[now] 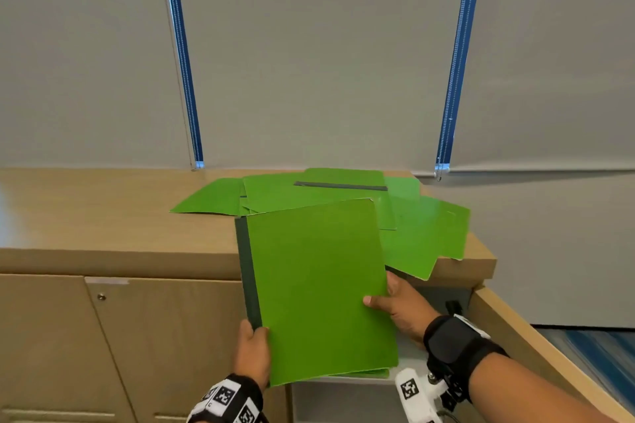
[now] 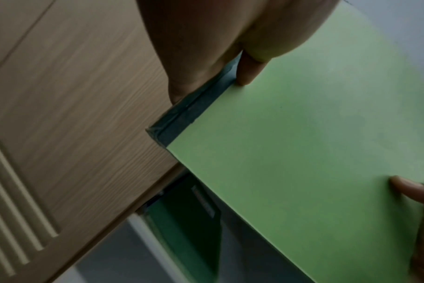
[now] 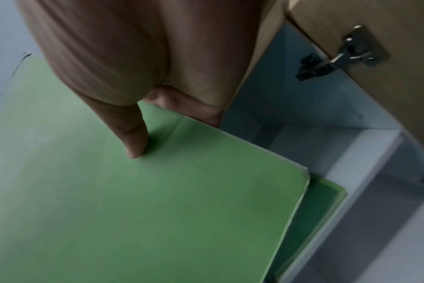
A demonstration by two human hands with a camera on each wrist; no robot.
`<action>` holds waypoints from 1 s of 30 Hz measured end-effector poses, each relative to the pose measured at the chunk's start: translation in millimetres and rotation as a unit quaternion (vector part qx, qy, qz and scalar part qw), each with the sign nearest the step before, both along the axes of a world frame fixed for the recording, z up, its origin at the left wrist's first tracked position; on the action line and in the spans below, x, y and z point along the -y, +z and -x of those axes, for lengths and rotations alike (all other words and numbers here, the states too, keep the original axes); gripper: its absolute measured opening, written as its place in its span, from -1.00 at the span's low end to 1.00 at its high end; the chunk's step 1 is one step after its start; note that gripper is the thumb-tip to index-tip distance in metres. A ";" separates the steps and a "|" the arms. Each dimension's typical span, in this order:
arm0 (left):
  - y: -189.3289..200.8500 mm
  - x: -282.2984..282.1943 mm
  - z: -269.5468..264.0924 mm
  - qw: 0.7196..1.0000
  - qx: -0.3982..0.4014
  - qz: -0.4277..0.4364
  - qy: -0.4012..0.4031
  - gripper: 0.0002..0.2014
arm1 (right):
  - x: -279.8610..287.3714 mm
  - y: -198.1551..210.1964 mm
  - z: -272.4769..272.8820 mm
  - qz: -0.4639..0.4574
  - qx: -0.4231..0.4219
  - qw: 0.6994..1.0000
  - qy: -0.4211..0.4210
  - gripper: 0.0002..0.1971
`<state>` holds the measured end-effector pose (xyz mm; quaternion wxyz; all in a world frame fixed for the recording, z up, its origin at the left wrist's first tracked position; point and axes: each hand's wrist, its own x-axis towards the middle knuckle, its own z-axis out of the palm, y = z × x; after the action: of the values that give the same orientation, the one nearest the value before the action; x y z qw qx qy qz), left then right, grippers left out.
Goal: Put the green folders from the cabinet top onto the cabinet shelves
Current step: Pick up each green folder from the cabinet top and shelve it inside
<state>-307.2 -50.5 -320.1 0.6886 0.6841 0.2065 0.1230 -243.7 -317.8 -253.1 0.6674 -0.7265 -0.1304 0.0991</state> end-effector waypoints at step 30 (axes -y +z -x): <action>-152.2 64.8 -80.8 0.962 -0.166 -0.197 -0.095 -0.81 | 53.0 -201.8 -60.9 0.119 -0.245 0.947 -0.171 -0.63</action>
<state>-226.4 -115.3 -472.2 0.5049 0.8335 0.2235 -0.0199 -182.8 -370.8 -454.9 0.5946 -0.7650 0.1762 0.1736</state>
